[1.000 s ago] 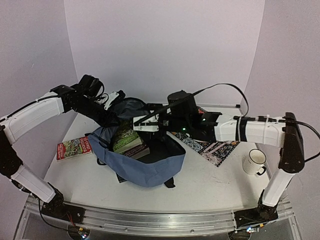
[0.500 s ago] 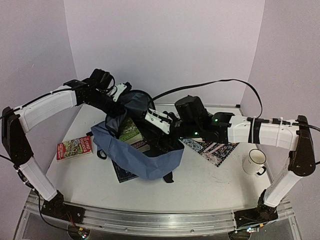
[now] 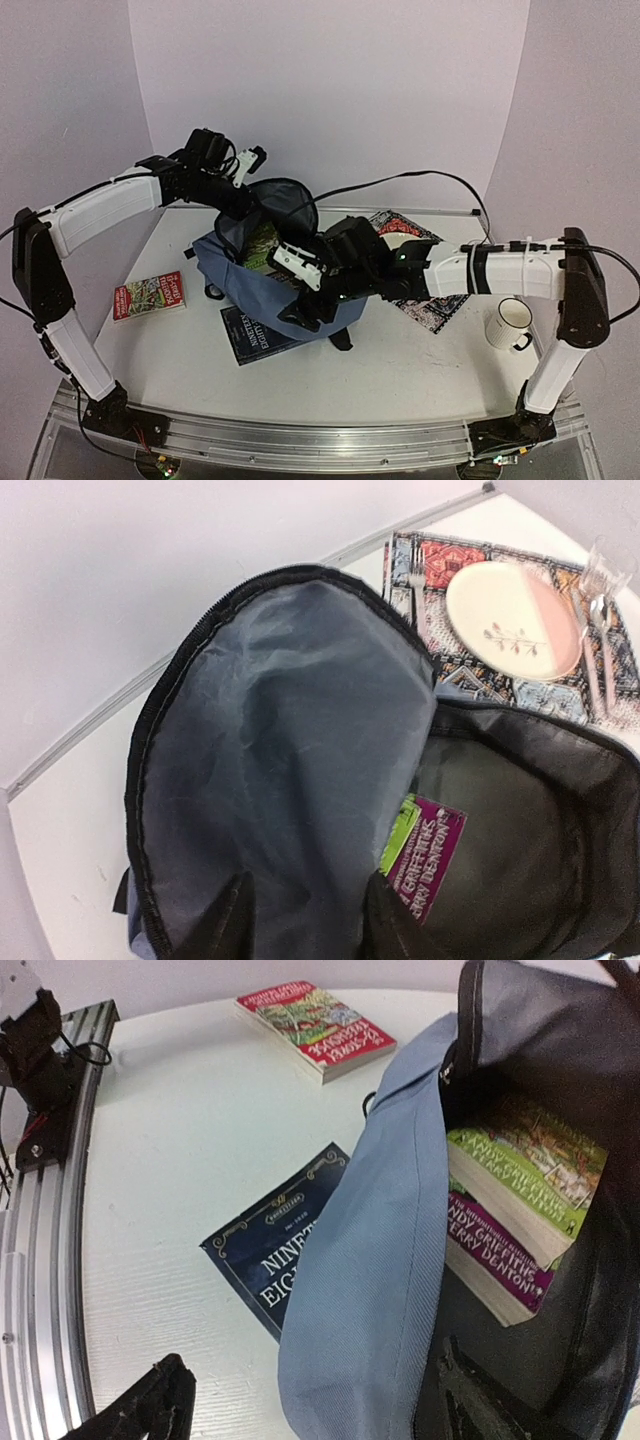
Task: Pack the student bag
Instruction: Place the largest pocket of the bag in the student bag.
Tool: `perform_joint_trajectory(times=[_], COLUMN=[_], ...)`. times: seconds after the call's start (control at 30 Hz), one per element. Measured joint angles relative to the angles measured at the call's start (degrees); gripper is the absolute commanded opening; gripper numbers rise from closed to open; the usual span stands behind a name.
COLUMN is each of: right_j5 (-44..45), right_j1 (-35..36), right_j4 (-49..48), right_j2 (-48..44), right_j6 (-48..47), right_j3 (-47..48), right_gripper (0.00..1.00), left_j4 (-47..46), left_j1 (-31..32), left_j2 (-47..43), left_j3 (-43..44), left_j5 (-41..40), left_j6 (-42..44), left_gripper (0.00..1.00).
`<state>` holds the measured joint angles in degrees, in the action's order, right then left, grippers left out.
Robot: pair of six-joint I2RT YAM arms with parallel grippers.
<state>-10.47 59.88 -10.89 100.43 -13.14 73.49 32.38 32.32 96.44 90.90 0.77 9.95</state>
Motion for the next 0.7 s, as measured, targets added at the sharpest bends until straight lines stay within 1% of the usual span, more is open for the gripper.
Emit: perform_joint_trajectory(times=[0.03,0.1,0.23,0.3,0.4,0.53,0.7], right_j5=[0.64,2.11,4.33,5.71,7.12,7.62,7.22], right_j1=[0.00,0.00,0.00,0.00,0.00,-0.07,-0.07], right_j4=[0.27,0.63,0.99,0.94,0.96,1.00,1.02], right_j2=[0.86,2.21,2.77,2.77,2.77,2.77,2.77], right_j6=[0.34,0.98,1.50,1.68,1.85,2.15,2.62], right_j3=[0.01,0.07,0.30,0.65,0.70,0.70,0.70], right_gripper=[0.84,0.84,0.84,0.84,0.84,0.84,0.82], left_j4=[-0.43,-0.92,-0.78,-0.28,1.36,4.62,7.48], left_j1=[-0.02,-0.01,-0.01,-0.02,-0.02,-0.02,-0.11], left_j2=[-0.84,-2.73,-7.64,-10.83,-15.64,-21.25,-26.93], left_j3=[-1.40,-4.45,-10.03,-12.36,-15.00,-18.92,-28.80], left_j5=[-0.59,-1.75,-3.81,-4.70,-5.59,-5.64,-4.64], left_j6=[-0.72,-3.35,-10.76,-15.84,-23.03,-33.29,-44.44], left_gripper=[0.54,0.60,0.71,0.75,0.78,0.78,0.76])
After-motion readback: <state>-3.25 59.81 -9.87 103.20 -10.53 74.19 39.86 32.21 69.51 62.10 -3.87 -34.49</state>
